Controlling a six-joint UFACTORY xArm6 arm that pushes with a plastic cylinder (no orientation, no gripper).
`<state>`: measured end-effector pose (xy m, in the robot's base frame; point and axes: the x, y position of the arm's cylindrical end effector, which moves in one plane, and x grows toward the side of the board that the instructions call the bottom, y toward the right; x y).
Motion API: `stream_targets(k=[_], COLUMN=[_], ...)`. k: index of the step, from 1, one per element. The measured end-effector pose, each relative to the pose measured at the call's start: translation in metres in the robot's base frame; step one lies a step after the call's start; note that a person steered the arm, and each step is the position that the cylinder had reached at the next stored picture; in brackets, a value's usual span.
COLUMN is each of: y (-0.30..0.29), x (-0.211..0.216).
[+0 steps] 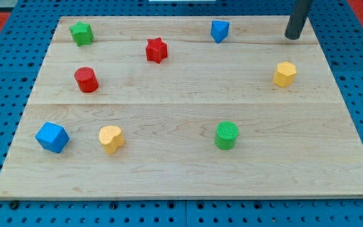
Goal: Point at yellow hexagon
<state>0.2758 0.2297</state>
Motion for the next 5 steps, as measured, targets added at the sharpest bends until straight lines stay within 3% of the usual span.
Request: stream_targets(k=[1,5], y=[-0.011,-0.044], x=[0.028,0.028])
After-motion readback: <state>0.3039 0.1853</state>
